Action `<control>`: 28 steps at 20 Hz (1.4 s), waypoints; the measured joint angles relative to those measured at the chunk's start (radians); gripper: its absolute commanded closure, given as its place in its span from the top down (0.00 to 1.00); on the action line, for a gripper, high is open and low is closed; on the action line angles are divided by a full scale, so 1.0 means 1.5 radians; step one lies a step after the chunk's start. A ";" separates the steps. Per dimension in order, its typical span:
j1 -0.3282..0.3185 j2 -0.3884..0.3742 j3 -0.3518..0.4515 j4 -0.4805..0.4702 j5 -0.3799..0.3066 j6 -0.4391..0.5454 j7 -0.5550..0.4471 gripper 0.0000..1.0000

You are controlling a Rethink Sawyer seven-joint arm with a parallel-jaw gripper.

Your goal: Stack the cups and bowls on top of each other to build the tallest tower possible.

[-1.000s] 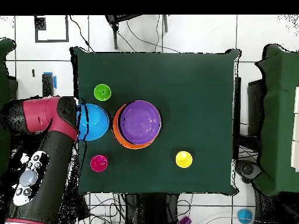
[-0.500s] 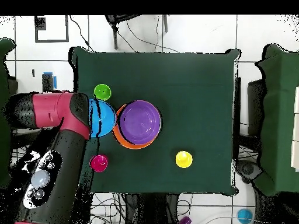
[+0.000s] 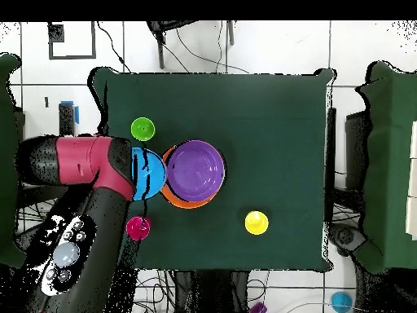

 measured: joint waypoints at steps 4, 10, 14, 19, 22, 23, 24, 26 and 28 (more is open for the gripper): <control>-0.001 -0.007 0.004 0.014 -0.001 0.000 0.000 0.00; -0.006 -0.019 0.013 0.035 -0.006 0.000 0.000 0.00; -0.011 -0.025 0.017 0.043 -0.011 0.000 0.000 0.00; -0.021 -0.029 0.023 0.054 -0.013 0.000 0.000 0.00; -0.028 -0.029 0.027 0.057 -0.013 0.000 0.000 0.00; -0.029 -0.029 0.028 0.057 -0.013 0.000 0.000 0.00; -0.034 -0.029 0.031 0.057 -0.013 0.000 0.000 0.00; -0.037 -0.029 0.033 0.057 -0.013 0.000 0.000 0.00; -0.041 -0.029 0.036 0.057 -0.013 0.000 0.000 0.00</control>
